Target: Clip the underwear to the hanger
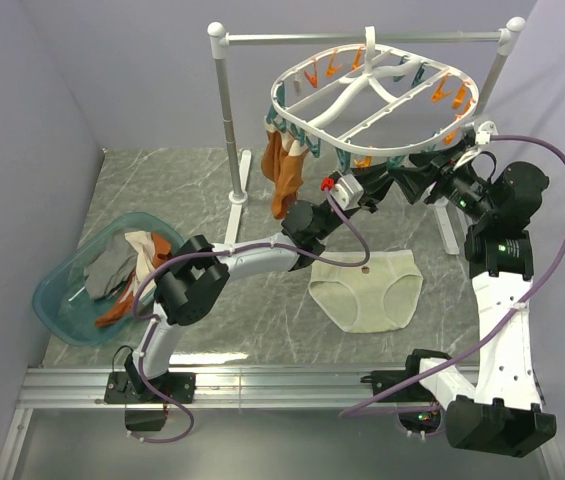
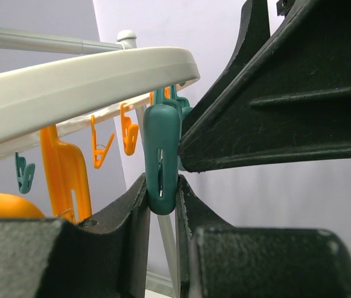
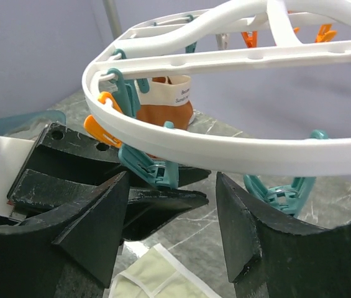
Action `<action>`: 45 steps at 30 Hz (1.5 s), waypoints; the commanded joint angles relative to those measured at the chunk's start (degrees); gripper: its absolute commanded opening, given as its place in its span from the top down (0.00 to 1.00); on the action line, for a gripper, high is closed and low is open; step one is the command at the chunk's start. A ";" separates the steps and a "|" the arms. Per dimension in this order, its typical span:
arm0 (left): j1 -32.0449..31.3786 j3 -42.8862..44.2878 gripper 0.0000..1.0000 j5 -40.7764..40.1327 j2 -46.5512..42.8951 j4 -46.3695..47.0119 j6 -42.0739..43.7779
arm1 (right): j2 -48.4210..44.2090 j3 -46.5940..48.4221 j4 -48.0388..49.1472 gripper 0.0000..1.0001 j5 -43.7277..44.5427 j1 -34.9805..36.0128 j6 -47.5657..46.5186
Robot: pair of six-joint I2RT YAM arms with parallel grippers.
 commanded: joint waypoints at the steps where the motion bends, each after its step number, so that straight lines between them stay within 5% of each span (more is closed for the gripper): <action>1: -1.17 -0.12 1.00 3.48 0.96 3.78 1.00 | -0.02 -0.06 3.82 0.35 -0.33 1.32 -0.32; 16: -1.25 -1.70 1.00 5.94 1.31 5.37 3.11 | -0.20 -2.35 9.27 0.39 8.29 6.42 0.74; 19: -1.25 -2.40 1.00 6.46 1.05 5.45 3.46 | 0.15 -2.18 9.71 0.44 9.43 6.51 0.74; 24: -1.25 -3.55 0.99 7.52 0.35 5.54 3.64 | 0.59 -1.91 10.59 0.70 10.14 6.51 1.35; 29: -1.25 -5.13 0.79 7.34 -0.80 5.89 3.46 | 1.12 -1.12 9.80 0.92 8.82 6.51 1.53; 35: -1.17 -11.27 0.47 5.85 -6.24 5.02 2.85 | 2.17 0.37 7.87 1.00 8.30 6.51 0.22; 39: 0.50 -22.84 0.44 8.65 -18.42 -0.16 0.13 | 2.53 1.17 7.25 1.00 8.21 6.51 -0.58; 45: 2.61 -30.62 0.47 13.83 -36.71 -35.71 -3.57 | 3.49 2.57 4.97 1.00 7.94 6.42 -1.11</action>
